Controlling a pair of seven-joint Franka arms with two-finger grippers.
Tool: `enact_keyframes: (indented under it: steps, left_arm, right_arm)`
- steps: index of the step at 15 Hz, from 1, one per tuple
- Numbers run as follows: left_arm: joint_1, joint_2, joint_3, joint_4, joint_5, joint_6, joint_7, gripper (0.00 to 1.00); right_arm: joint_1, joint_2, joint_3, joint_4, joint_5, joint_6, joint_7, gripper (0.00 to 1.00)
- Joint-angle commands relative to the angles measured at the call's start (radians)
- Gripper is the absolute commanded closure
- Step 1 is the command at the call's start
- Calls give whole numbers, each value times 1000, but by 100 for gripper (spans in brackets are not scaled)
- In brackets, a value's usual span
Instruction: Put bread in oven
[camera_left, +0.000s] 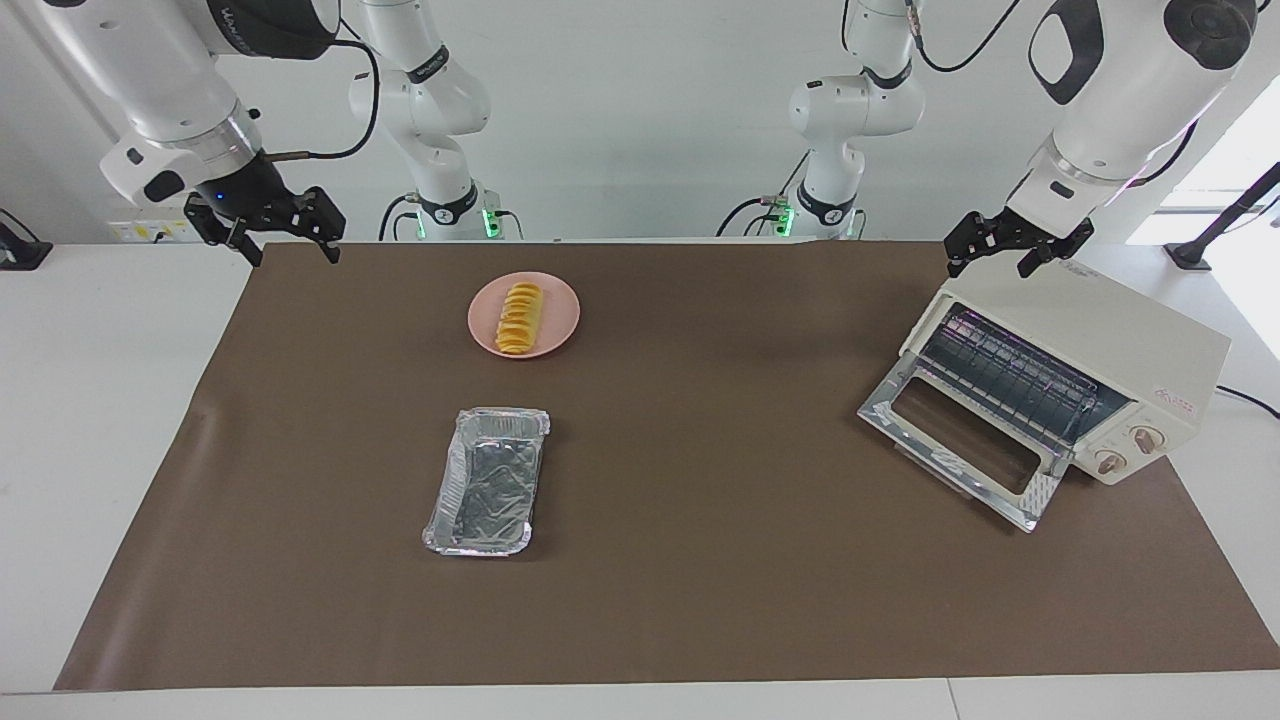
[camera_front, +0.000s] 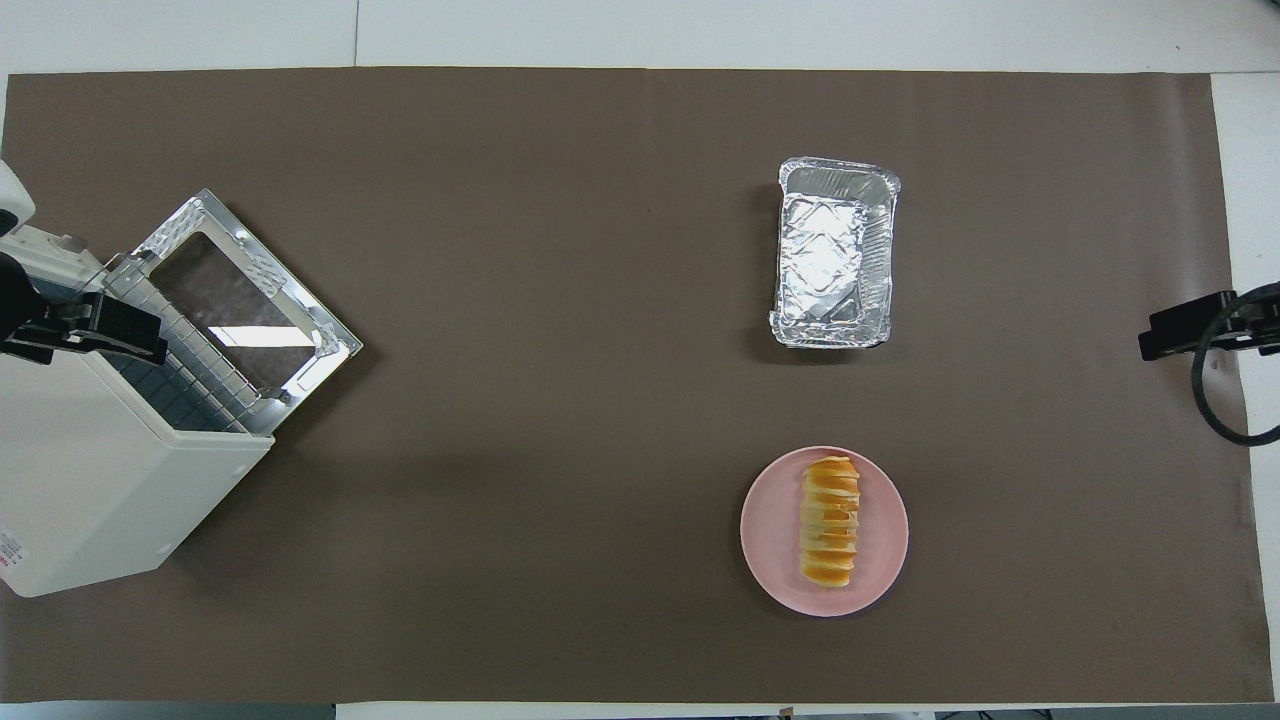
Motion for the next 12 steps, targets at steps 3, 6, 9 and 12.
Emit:
enact_keyframes:
  steps: [3, 6, 9, 12]
  left_arm:
    - [3, -20, 0, -12, 7, 1, -2, 0]
    - [3, -20, 0, -12, 7, 1, -2, 0]
    - [3, -20, 0, -12, 7, 1, -2, 0]
    - [3, -20, 0, -12, 7, 3, -2, 0]
  right_arm:
    - [-4, -4, 5, -5, 1, 0, 17, 0]
    - [-4, -4, 3, -5, 1, 0, 17, 0]
    - [-6, -4, 5, -5, 1, -3, 15, 0]
    - [-3, -4, 5, -5, 1, -6, 12, 0]
